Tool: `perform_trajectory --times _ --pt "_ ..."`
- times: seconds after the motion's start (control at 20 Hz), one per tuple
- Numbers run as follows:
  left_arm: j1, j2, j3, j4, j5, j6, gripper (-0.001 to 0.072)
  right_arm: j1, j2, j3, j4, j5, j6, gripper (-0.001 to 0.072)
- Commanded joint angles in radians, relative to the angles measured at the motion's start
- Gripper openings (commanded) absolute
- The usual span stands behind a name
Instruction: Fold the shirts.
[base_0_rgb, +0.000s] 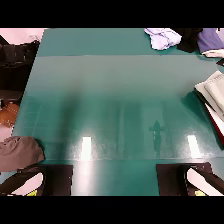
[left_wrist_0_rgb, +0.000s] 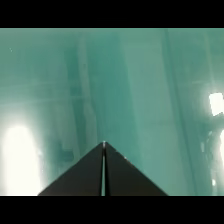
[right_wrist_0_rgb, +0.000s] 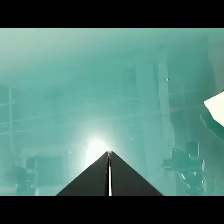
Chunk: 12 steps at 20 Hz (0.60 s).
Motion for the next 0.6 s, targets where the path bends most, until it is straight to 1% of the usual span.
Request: perform_trajectory --times 0.0,0.05,0.1,0.15,0.2,0.3,0.35,0.4,0.45,0.55 --pt "0.001 0.001 0.0 -0.008 0.054 0.0 0.0035 0.0 0.001 0.0 0.0 -0.006 0.0 0.0019" --pt "0.001 0.001 0.0 0.001 0.055 0.004 0.0035 0.0 0.001 0.0 0.0 -0.008 0.0 0.0019" --pt "0.001 0.001 0.0 0.025 0.04 0.003 0.0161 0.0 0.001 0.0 0.0 -0.008 0.0 0.0018" --pt "0.001 0.001 0.0 0.052 -0.019 -0.018 0.0528 0.001 0.001 0.0 0.0 -0.007 -0.001 0.0019" --pt "0.001 0.001 -0.004 0.116 -0.13 -0.064 0.0671 0.0 0.001 0.0 0.0 -0.007 -0.005 0.0018" --pt "0.001 0.003 -0.062 0.311 -0.357 -0.109 0.0666 0.0 0.001 0.0 0.0 -0.011 -0.045 0.0019" --pt "0.001 0.005 -0.115 0.426 -0.436 -0.109 0.0666 0.0 0.001 0.0 0.0 -0.013 -0.058 0.0018" --pt "0.001 0.02 -0.181 0.515 -0.477 -0.116 0.0667 0.001 0.001 0.0 0.001 -0.014 -0.069 0.0019" --pt "0.001 0.047 -0.264 0.576 -0.482 -0.135 0.0668 0.001 0.001 0.0 0.0 -0.012 -0.079 0.0019" --pt "0.001 0.111 -0.427 0.593 -0.423 -0.192 0.0668 0.001 0.001 -0.001 0.0 -0.011 -0.086 0.0019"
